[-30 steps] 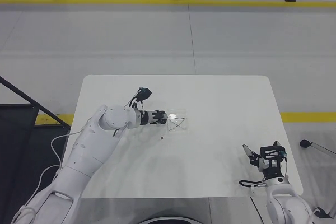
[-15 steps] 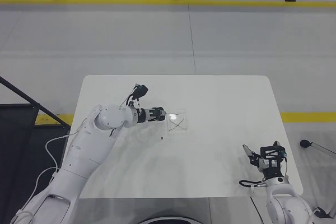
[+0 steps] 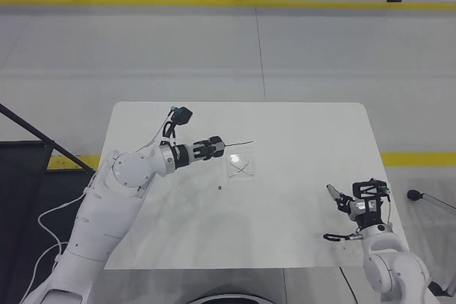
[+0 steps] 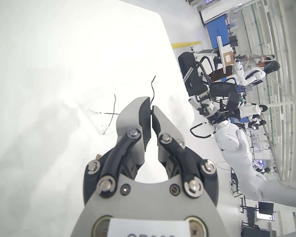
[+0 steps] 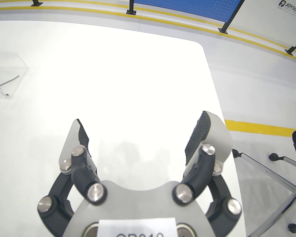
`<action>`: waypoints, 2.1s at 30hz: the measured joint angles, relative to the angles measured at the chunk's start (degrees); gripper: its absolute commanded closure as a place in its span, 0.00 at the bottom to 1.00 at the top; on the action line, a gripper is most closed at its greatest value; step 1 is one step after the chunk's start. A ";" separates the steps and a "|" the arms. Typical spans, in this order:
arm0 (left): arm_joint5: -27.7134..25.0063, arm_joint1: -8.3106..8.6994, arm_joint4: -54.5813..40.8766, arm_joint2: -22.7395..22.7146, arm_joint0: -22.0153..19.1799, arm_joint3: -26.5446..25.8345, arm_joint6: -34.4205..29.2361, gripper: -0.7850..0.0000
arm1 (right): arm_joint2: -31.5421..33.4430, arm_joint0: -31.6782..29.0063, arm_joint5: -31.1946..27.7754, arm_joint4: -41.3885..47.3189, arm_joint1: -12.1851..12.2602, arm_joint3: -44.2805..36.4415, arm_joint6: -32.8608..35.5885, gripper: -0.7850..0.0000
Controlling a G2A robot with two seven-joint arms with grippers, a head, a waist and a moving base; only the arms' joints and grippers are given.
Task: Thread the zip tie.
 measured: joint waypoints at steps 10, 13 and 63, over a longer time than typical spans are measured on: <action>0.08 -0.01 -0.01 0.05 -0.06 0.14 -0.04 1.00 | 0.22 0.90 0.27 0.78 -0.01 -1.66 2.92 0.00; 0.08 -0.01 -0.01 0.05 -0.06 0.14 -0.04 1.00 | 0.22 0.90 0.27 0.78 -0.01 -1.66 2.92 0.00; -26.57 0.95 21.39 5.15 5.64 -9.25 16.42 1.00 | -7.01 22.21 -16.10 74.84 -0.89 16.79 38.27 0.00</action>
